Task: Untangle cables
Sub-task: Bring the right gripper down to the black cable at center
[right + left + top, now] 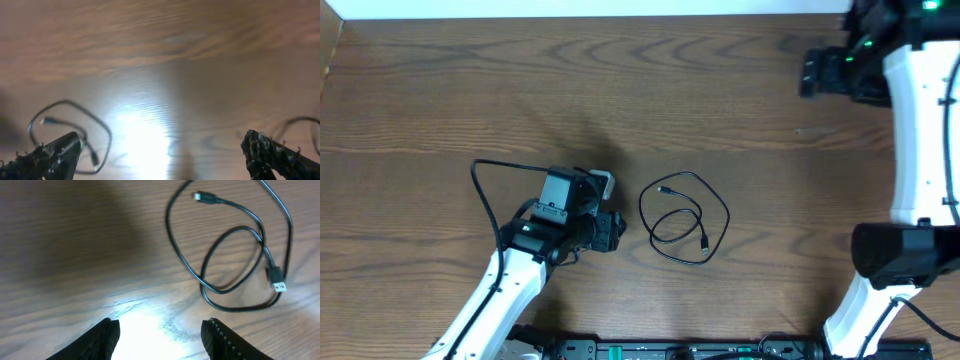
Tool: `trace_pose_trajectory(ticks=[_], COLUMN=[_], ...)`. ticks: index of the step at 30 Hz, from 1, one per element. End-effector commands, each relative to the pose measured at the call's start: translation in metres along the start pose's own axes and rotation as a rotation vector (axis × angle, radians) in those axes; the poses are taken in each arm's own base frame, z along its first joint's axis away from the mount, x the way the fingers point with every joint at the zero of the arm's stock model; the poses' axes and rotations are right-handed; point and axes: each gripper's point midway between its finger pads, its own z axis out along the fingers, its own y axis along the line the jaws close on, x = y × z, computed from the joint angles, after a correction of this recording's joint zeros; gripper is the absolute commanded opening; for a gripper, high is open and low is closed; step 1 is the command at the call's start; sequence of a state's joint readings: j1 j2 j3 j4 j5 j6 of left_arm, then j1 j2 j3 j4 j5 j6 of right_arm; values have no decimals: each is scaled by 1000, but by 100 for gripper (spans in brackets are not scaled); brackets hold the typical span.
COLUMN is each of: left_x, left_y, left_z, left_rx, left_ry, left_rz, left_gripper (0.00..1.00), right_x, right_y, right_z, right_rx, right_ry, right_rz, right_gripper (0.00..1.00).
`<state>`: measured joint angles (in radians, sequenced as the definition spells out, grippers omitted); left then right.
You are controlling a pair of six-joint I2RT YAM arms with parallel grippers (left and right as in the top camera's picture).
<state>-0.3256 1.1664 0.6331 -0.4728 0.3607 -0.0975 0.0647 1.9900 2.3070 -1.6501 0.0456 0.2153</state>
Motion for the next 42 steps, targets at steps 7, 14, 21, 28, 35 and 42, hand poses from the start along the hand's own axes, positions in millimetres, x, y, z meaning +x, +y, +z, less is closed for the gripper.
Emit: trace_pose_trajectory(ticks=[7,14,21,28,35,42], left_x=[17,21,9,4,3,-8], left_y=[-14,-10,-11,-4,1,-1], left_z=[14,23,24,37,56,56], left_rx=[124,123,131,111,113,122], left_ry=[12,-22,-80,-81,-63,-105], left_rz=[41,61,79,58,-4,9], left_gripper=[58,58,58,58,58,58], right_x=[21,37,69,108,138,152], right_y=[44,73,100,114,113,127], right_z=[54,105,130,149,169,185], right_rx=[-59,-125,-238,-369,-359,-347], right_ry=[83,56,-14,21,84,49], right_rz=[-120,-184,-252,-284,-304,-341], right_gripper=[98,99,99,99,99,93])
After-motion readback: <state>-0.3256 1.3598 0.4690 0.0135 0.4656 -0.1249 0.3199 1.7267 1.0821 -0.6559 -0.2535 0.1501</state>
